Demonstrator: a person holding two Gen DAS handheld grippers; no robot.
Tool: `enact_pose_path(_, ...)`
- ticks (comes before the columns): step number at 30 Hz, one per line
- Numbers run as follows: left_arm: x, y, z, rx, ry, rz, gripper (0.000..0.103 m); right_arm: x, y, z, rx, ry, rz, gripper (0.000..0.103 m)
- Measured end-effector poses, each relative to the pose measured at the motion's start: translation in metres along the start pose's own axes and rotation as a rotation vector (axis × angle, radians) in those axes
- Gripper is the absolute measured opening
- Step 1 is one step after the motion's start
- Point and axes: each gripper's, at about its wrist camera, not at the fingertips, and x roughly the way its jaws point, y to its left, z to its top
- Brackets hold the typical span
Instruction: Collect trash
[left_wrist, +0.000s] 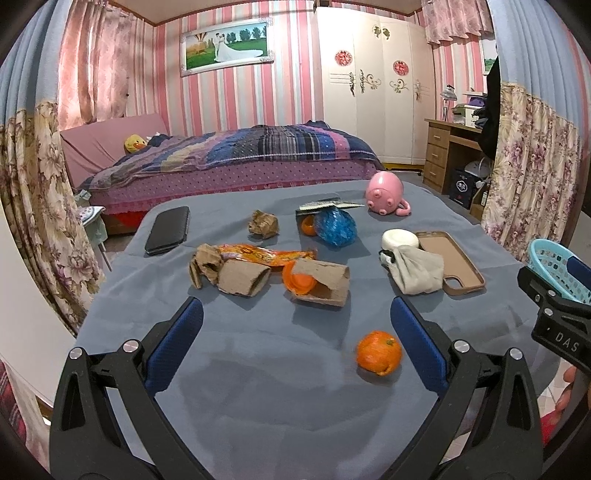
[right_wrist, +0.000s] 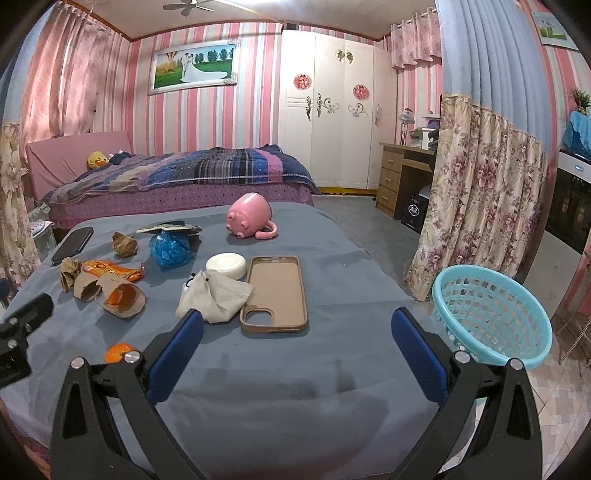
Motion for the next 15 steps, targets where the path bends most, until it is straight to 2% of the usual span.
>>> enact_pose_path(7, 0.017, 0.031, 0.002, -0.052, 0.032, 0.028, 0.098, 0.01, -0.004, 0.002, 0.003, 0.004, -0.01, 0.099)
enact_pose_path(15, 0.039, 0.076, 0.0, -0.119, 0.057, 0.115, 0.098, 0.034, -0.012, 0.004, 0.017, 0.026, -0.047, 0.099)
